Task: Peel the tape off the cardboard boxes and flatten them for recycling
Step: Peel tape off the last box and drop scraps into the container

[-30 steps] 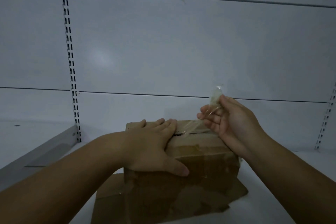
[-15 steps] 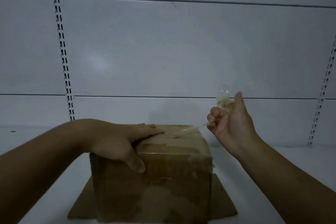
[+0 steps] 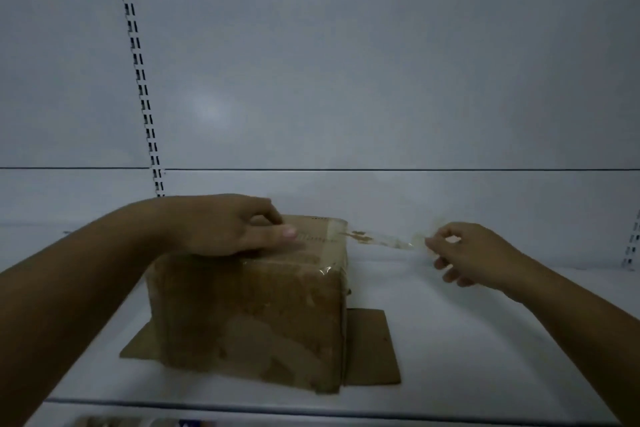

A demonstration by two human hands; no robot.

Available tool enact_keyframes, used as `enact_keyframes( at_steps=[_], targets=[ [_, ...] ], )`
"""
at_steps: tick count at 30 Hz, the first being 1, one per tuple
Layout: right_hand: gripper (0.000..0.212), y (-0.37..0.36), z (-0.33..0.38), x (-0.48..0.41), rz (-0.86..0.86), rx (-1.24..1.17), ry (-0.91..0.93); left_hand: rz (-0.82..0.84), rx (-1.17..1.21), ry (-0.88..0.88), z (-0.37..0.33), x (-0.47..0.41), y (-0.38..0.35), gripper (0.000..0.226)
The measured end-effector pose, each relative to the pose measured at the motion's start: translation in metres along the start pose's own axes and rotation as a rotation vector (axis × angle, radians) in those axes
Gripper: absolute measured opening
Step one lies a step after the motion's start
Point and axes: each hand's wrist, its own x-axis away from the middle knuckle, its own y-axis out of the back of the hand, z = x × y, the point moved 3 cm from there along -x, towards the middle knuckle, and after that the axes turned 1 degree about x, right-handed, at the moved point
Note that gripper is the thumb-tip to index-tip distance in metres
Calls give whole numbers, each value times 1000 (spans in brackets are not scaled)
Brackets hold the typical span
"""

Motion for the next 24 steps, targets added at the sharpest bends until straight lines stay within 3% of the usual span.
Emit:
enact_keyframes(
  at_steps=[4,9,15,20,24],
  targets=[
    [49,-6,-8,-7,107,386,-1,49,39,-17,-37,-3,-9,76],
    [76,19,-15,-22,-88,481,40,64,87,33,-31,-6,-18,76],
    [96,19,-11,-32,-79,606,3,46,124,30,-30,-7,-20,77],
    [84,19,1,-31,-272,694,101,55,126,26,-27,-10,-22,77],
    [76,2,0,-22,-211,514,258,44,150,12,-30,-11,-23,74]
  ],
)
